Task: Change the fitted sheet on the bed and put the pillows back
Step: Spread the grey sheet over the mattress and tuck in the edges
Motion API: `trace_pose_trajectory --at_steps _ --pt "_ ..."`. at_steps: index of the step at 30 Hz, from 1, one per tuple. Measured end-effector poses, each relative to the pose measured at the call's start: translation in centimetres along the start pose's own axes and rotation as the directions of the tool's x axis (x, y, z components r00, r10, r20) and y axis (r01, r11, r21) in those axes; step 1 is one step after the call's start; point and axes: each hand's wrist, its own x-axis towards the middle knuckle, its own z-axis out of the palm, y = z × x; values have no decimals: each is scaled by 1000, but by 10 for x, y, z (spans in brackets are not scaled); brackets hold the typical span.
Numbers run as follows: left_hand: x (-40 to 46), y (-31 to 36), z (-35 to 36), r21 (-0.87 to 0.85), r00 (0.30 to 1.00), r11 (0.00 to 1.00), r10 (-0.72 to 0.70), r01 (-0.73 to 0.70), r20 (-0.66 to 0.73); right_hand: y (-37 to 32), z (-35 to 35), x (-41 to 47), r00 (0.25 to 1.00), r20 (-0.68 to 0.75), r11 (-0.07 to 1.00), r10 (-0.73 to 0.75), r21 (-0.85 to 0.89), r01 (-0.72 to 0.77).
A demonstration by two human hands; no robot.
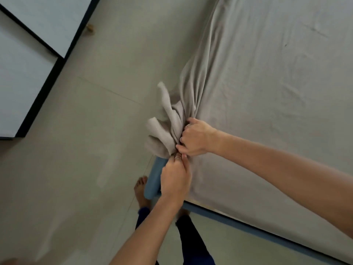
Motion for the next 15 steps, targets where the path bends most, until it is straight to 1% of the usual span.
trace_pose_trajectory --at_steps 2,3,4,5,6,7,8,9,10,11,12,14,15 --pt "7 2 0 -19 982 991 -131 135 133 -6 -10 8 993 119 999 5 -50 1" --pt "9 -1 3 -87 965 978 -170 190 200 -6 -12 10 991 137 998 -12 -57 20" --pt "10 -4 4 -198 940 947 -192 253 280 -4 -12 8 992 121 998 -36 -53 42" --pt "10 -7 6 -365 911 871 -192 329 364 -2 -11 4 995 77 998 -56 -16 58" --pt "10 -10 7 -531 883 736 -194 419 428 4 -9 -1 998 20 997 -55 54 54" --pt "12 -16 11 -620 855 606 -226 499 467 12 -8 -6 998 -66 986 -18 165 29" --pt "15 -23 16 -637 822 526 -281 563 495 19 -7 -11 987 -150 955 52 297 -5" --pt "17 -29 20 -587 784 524 -341 617 520 26 -7 -15 964 -239 918 120 396 -16" --pt "20 -33 22 -492 743 567 -396 660 540 32 -9 -17 940 -306 909 150 416 -10" --pt "21 -36 21 -398 704 604 -434 690 563 34 -11 -14 935 -329 928 136 373 -4" --pt "22 -35 21 -352 673 608 -447 712 589 34 -16 -8 952 -293 953 90 302 3" --pt "21 -30 20 -391 651 551 -427 738 628 26 -22 14 995 -96 980 -15 196 33" --pt "20 -24 16 -403 650 535 -434 743 624 18 -25 27 998 2 985 -64 159 62"
